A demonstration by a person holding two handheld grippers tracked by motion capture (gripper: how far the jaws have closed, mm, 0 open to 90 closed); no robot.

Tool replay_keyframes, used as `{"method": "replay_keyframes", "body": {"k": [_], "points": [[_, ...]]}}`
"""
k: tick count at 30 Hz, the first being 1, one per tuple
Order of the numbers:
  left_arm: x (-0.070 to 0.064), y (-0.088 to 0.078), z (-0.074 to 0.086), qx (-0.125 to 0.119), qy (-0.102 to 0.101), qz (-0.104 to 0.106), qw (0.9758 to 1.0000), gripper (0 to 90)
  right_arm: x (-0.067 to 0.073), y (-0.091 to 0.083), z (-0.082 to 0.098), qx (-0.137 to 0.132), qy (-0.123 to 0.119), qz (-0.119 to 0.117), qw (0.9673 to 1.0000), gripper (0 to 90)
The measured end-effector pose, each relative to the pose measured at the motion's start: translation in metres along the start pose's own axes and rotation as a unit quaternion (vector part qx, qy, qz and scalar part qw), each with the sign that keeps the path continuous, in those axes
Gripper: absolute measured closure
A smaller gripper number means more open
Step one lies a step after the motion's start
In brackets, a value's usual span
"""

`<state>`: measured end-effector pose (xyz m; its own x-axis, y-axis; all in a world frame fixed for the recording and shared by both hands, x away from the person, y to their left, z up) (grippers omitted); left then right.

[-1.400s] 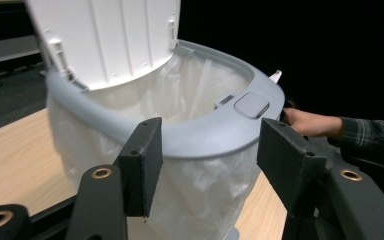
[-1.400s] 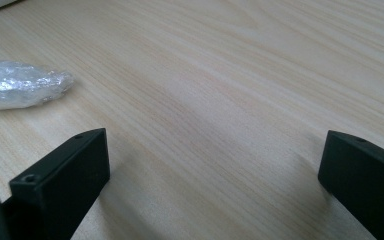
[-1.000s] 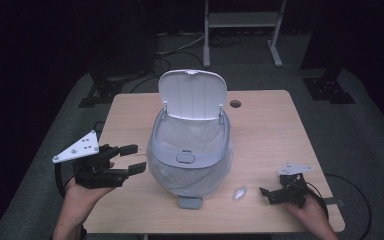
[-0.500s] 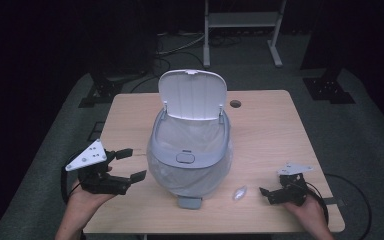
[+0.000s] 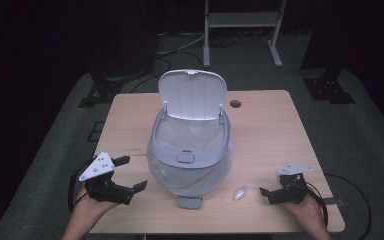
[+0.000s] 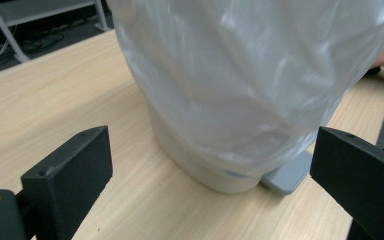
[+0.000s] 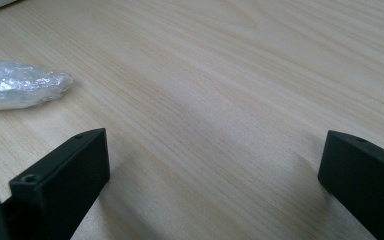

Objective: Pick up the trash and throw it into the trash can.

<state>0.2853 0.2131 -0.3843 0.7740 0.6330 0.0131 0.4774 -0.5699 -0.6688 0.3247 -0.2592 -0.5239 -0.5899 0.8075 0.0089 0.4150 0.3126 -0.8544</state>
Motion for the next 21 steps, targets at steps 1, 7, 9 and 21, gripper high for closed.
{"method": "replay_keyframes", "body": {"k": [1, 7, 9, 21], "points": [[0.0, 0.001, 0.002, 0.001, -0.001, 0.0, 1.0, 2.0, 0.0, 0.0, 0.0, 0.0, 0.0, 0.0, 1.0, 0.0], [0.003, 0.01, 0.012, 0.012, -0.004, -0.009, 0.9999, 1.7, 0.0, 0.0, 0.0, 0.0, 0.0, 0.0, 1.0, 0.0], [0.004, 0.014, 0.016, 0.019, -0.004, -0.011, 0.9998, 1.7, 0.0, 0.0, 0.0, 0.0, 0.0, 0.0, 1.0, 0.0], [0.013, 0.039, 0.044, 0.063, -0.008, -0.031, 0.9975, 1.7, 0.0, 0.0, 0.0, 0.0, 0.002, 0.002, 1.0, 0.0]]}}
Point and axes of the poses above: each handheld gripper's, and its own axes: y roughly forward along the jaws, z roughly out of its underside, x roughly to its left, the point moved 5 cm from there along y, roughly forward along the jaws, and after that the axes turned 14 degrees about x, right-handed, at the moved point
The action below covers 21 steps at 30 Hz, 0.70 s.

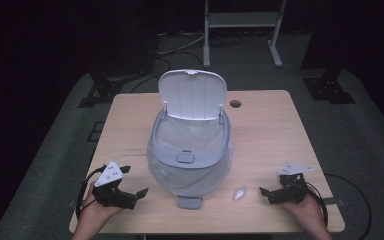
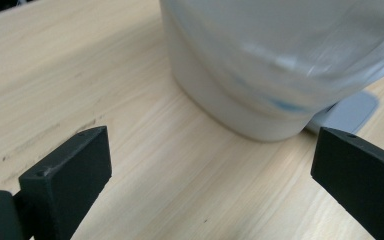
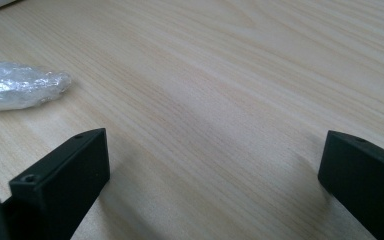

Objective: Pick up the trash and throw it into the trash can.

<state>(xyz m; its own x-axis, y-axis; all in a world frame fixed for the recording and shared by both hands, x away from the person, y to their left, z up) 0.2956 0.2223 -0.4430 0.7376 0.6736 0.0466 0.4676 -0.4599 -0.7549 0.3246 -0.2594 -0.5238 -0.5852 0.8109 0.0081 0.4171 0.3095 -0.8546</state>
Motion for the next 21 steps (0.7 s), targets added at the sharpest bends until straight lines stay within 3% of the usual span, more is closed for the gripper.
{"method": "replay_keyframes", "body": {"k": [21], "points": [[0.006, 0.044, 0.034, 0.075, 0.003, 0.001, 0.9972, 1.5, 0.0, -0.002, 0.002, 0.006, -0.005, -0.003, 1.0, 0.0]]}}
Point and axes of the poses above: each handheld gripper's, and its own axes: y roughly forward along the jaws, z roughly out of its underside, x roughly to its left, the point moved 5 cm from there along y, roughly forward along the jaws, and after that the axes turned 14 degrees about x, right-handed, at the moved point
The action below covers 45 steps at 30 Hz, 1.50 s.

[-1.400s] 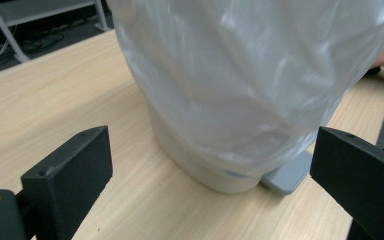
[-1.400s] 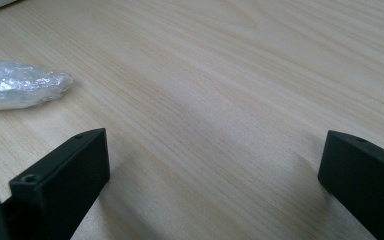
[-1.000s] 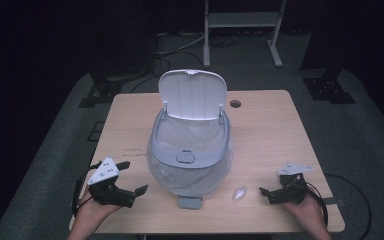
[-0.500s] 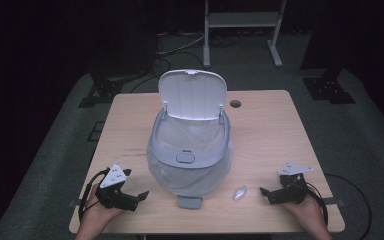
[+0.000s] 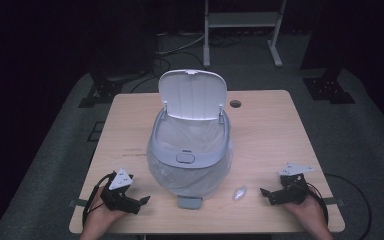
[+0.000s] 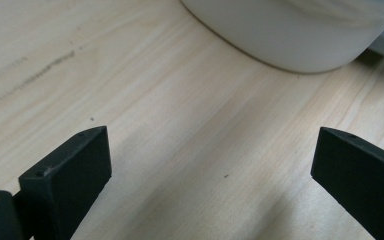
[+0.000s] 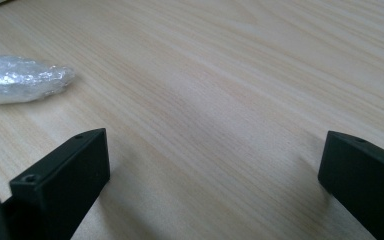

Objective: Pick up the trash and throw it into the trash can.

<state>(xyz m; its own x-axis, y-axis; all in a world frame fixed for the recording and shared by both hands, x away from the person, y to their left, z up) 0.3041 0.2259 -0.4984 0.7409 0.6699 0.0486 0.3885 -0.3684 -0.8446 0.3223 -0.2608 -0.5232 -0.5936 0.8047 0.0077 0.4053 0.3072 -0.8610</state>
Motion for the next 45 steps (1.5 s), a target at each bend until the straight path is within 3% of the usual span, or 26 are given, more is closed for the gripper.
{"method": "replay_keyframes", "body": {"k": [10, 16, 20, 35, 45], "points": [[0.002, 0.014, 0.009, 0.029, 0.004, 0.004, 0.9996, 0.1, 0.001, -0.004, -0.001, 0.004, -0.01, -0.009, 0.9999, 0.0], [0.003, 0.016, 0.012, 0.007, -0.002, 0.019, 0.9998, 0.0, 0.001, -0.008, -0.001, -0.004, -0.018, -0.02, 0.9996, 0.0], [0.003, 0.016, 0.013, 0.007, -0.002, 0.019, 0.9998, 0.0, 0.003, -0.012, -0.002, -0.01, -0.029, -0.028, 0.9991, 0.0], [0.003, 0.016, 0.013, 0.006, -0.002, 0.019, 0.9998, 0.0, 0.03, -0.021, -0.011, -0.03, -0.064, -0.078, 0.9945, 0.0], [0.003, 0.016, 0.013, 0.007, -0.002, 0.019, 0.9998, 0.0, 0.044, -0.021, -0.019, -0.035, -0.086, -0.098, 0.9909, 0.0]]}}
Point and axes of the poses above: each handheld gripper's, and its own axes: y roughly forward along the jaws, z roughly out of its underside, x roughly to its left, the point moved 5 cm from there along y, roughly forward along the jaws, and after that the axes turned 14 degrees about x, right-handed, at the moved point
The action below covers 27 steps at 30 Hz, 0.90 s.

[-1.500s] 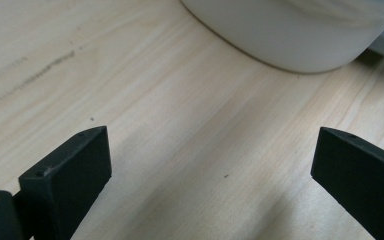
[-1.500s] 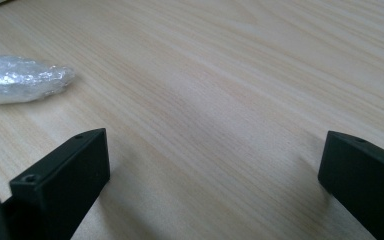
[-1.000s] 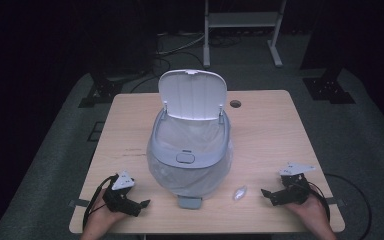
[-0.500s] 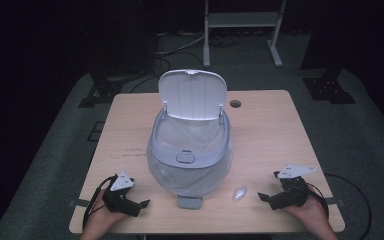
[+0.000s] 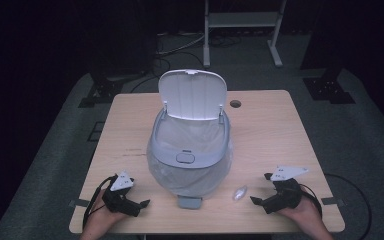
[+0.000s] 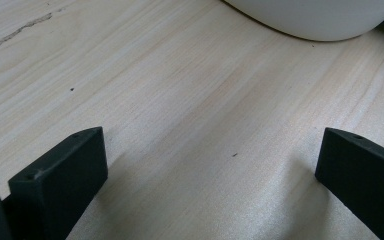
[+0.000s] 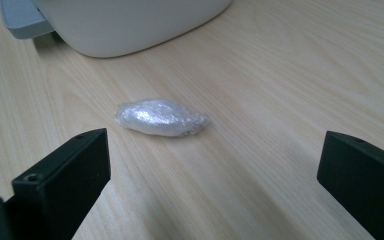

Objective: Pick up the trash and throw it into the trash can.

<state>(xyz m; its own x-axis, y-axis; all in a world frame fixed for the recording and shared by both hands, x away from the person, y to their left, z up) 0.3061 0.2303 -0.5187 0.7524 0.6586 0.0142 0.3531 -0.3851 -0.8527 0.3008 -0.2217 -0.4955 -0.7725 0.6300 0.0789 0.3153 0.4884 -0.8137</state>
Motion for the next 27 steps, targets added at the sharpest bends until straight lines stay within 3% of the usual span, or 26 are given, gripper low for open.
{"method": "replay_keyframes", "body": {"k": [8, 10, 25, 27], "points": [[0.0, 0.0, 0.0, 0.0, 0.0, 0.0, 1.0, 0.0, 0.008, 0.006, -0.01, -0.003, -0.007, -0.02, 0.9998, 0.0], [0.0, 0.0, 0.0, 0.0, 0.0, 0.0, 1.0, 0.0, 0.01, 0.006, -0.01, -0.001, -0.01, -0.031, 0.9995, 6.0], [0.0, 0.0, 0.0, 0.0, -0.001, 0.0, 1.0, 0.0, 0.02, 0.024, -0.026, -0.004, -0.047, -0.064, 0.9968, 8.7], [0.0, 0.0, 0.0, 0.0, 0.0, 0.0, 1.0, 0.0, 0.021, 0.027, -0.027, -0.004, -0.054, -0.068, 0.9962, 13.0]]}}
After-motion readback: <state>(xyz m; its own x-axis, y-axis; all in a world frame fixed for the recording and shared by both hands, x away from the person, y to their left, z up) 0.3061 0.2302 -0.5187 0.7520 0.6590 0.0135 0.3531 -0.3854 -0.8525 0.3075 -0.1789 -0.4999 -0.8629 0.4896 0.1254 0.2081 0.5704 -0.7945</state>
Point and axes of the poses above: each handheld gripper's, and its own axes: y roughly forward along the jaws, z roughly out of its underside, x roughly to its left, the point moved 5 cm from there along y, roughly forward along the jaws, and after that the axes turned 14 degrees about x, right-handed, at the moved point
